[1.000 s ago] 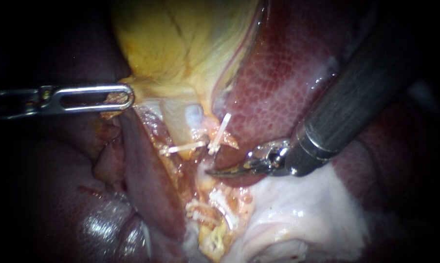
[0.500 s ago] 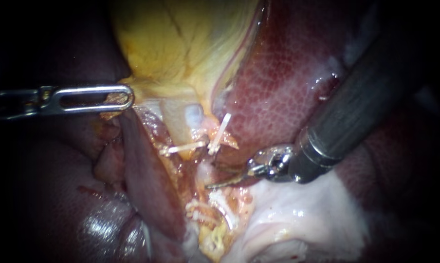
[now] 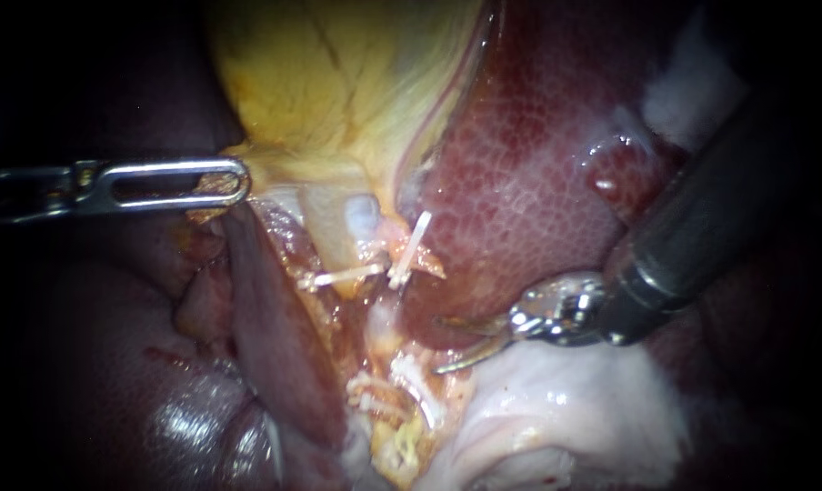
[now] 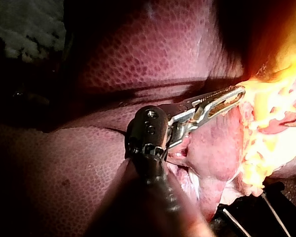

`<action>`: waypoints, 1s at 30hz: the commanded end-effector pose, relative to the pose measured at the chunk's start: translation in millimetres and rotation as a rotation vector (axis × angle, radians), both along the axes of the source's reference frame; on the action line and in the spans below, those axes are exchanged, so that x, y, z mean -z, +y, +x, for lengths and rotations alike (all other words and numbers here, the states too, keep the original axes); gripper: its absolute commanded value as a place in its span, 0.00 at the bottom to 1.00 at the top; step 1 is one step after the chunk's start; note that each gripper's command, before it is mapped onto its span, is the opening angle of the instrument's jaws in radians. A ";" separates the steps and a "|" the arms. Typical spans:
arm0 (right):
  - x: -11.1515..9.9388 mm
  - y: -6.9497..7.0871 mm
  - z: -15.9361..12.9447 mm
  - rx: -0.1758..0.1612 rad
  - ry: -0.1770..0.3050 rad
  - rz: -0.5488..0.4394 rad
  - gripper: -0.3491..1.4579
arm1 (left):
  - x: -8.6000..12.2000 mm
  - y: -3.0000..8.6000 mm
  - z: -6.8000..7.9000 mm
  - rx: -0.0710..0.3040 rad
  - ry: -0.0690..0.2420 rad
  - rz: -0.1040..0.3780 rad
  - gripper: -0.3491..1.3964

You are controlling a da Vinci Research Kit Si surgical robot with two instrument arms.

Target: Go back from the cut right tube

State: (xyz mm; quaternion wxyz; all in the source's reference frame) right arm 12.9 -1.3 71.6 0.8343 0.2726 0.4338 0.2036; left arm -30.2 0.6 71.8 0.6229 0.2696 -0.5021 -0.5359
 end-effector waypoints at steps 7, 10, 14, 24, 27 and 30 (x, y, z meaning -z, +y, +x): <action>5.4 3.8 -2.1 -0.018 -0.016 -0.168 0.98 | -0.1 -0.1 -0.1 0.000 0.001 -0.001 0.00; 7.1 4.4 -2.2 -0.008 -0.020 -0.205 0.98 | -0.1 -0.1 -0.2 0.001 0.001 -0.001 0.00; 8.2 4.7 -2.2 0.018 -0.003 -0.200 0.98 | -0.3 -0.3 -0.5 0.003 0.003 -0.003 0.00; 8.1 4.7 -2.2 0.033 0.009 -0.195 0.98 | -3.4 -2.0 -5.5 -0.023 -0.002 -0.013 0.00; 8.1 4.7 -2.2 0.033 0.009 -0.195 0.98 | -4.3 -2.3 -7.6 -0.038 -0.004 -0.012 0.00; 8.0 4.8 -2.2 0.033 0.009 -0.195 0.98 | -4.8 -2.5 -9.1 -0.049 -0.005 -0.012 0.00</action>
